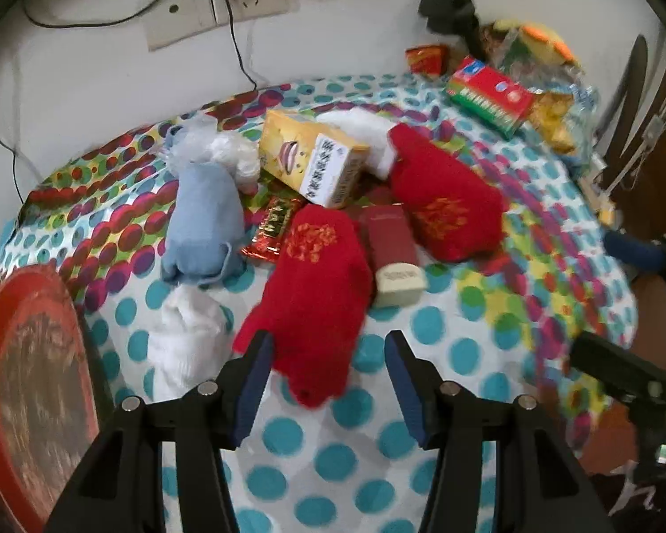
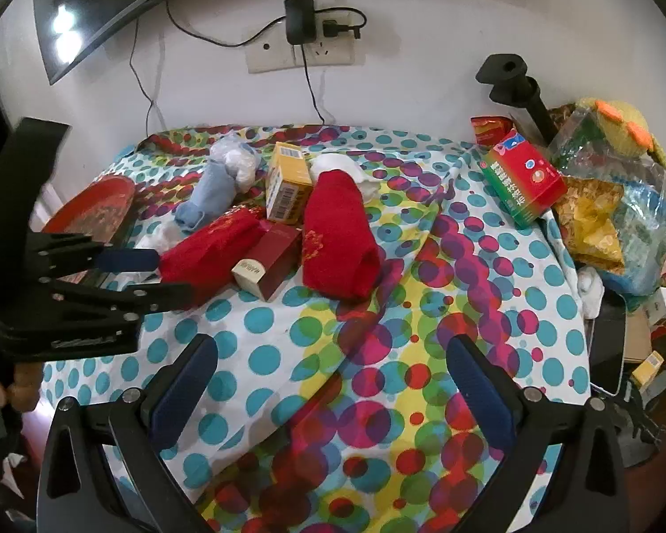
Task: Organize objects
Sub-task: 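Grasp a red sock with the left tool while the right tool grasps another red sock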
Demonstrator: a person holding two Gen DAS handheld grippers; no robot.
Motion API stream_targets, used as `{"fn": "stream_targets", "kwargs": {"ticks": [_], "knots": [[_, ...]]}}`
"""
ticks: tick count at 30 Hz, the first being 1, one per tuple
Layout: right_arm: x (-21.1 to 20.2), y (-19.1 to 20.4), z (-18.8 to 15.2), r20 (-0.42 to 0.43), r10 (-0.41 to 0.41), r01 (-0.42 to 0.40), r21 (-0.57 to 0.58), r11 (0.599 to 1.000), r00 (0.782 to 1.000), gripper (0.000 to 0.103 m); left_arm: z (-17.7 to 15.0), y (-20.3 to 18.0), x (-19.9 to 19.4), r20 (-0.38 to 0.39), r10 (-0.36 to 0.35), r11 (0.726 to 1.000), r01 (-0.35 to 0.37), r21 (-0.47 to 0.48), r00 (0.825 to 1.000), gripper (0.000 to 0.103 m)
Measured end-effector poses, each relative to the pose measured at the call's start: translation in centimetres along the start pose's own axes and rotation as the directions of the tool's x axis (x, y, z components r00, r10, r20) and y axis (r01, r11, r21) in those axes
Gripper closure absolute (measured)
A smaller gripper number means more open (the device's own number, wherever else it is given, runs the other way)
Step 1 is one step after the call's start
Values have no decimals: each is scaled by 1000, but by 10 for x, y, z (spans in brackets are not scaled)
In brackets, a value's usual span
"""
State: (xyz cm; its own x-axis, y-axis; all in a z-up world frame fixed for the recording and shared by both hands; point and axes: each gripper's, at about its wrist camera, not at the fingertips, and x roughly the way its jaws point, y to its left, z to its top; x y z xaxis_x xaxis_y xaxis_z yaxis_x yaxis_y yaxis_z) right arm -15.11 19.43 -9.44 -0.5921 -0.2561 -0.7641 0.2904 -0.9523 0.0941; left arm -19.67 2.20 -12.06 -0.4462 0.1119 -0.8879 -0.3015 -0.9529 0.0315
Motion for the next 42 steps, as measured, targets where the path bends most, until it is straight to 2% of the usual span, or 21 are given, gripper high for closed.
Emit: {"fn": "stream_targets", "kwargs": {"ticks": [5, 10, 13, 14, 15, 23, 25, 27, 32, 42], "knots": [[16, -13, 3, -6, 22, -22, 25, 999, 1000, 0, 3, 3, 18, 15, 85, 996, -85, 16, 996, 50], [34, -16, 8, -9, 49, -49, 15, 999, 999, 2, 1, 6, 33, 18, 139, 990, -139, -2, 990, 50], [44, -13, 13, -11, 73, -73, -5, 997, 997, 19, 1, 6, 34, 40, 140, 990, -140, -12, 989, 50], [48, -12, 15, -17, 78, -78, -9, 997, 997, 30, 1, 7, 34, 45, 136, 991, -135, -22, 990, 50], [52, -11, 17, -24, 80, -80, -11, 997, 997, 35, 1, 9, 34, 50, 129, 991, -128, -30, 990, 50], [85, -3, 35, -6, 37, -37, -59, 998, 999, 37, -4, 10, 33, 109, 129, 991, -124, -51, 986, 49], [95, -3, 37, -26, 20, -22, -64, 998, 999, 45, -5, 9, 33, 125, 131, 990, -125, -60, 983, 49], [101, -5, 36, -42, 41, -43, -51, 998, 998, 55, -8, 8, 32, 141, 135, 990, -127, -66, 981, 49], [103, -5, 33, -14, 22, -23, -60, 998, 1000, 59, -13, 8, 32, 175, 141, 988, -128, -84, 974, 48], [108, -3, 36, -19, -4, 3, -69, 998, 1000, 59, -9, 7, 33, 139, 173, 978, -154, -138, 975, 47]]}}
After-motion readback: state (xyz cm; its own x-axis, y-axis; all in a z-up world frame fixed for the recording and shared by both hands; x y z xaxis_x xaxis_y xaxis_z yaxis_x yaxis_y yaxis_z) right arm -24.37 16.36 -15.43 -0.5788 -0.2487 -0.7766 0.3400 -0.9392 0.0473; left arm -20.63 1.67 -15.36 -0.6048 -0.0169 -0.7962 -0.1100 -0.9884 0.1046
